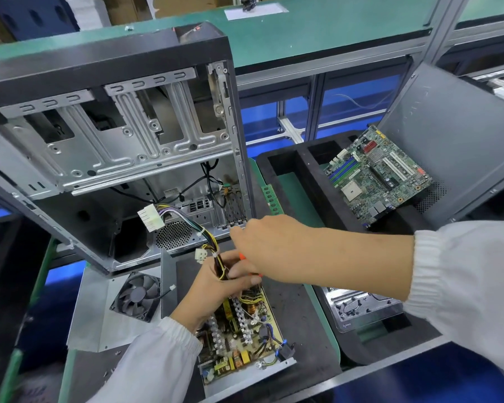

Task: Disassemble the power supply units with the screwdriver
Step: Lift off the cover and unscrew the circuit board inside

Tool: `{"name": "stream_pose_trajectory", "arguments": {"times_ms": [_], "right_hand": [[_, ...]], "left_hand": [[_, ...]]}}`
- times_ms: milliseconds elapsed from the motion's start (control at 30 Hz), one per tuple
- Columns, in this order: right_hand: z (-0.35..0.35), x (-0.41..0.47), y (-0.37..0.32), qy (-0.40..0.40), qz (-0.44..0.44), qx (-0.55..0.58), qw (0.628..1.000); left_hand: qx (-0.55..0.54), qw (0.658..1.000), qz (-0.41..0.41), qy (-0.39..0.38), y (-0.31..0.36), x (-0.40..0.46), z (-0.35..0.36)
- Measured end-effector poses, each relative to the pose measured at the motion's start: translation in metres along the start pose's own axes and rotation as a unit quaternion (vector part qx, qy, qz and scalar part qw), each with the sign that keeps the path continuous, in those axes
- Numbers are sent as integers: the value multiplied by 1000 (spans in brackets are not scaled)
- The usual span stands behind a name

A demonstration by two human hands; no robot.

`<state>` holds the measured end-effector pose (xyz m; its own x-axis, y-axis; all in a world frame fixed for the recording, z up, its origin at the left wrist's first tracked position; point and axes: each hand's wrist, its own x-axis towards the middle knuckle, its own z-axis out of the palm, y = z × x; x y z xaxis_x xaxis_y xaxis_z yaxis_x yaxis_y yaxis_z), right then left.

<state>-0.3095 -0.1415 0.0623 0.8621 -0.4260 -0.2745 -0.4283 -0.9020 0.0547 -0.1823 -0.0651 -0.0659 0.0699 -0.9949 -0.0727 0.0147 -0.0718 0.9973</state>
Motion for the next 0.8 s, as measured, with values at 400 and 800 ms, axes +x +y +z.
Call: {"name": "stream_pose_trajectory", "arguments": {"times_ms": [400,800], "right_hand": [[3,-2,0,-2,-17,64,998],[-25,-21,24,52,6,97,994]], "left_hand": [[13,1000,11,-6,2,-1,2],[11,1000,-15,19,-2,-3,-8]]}}
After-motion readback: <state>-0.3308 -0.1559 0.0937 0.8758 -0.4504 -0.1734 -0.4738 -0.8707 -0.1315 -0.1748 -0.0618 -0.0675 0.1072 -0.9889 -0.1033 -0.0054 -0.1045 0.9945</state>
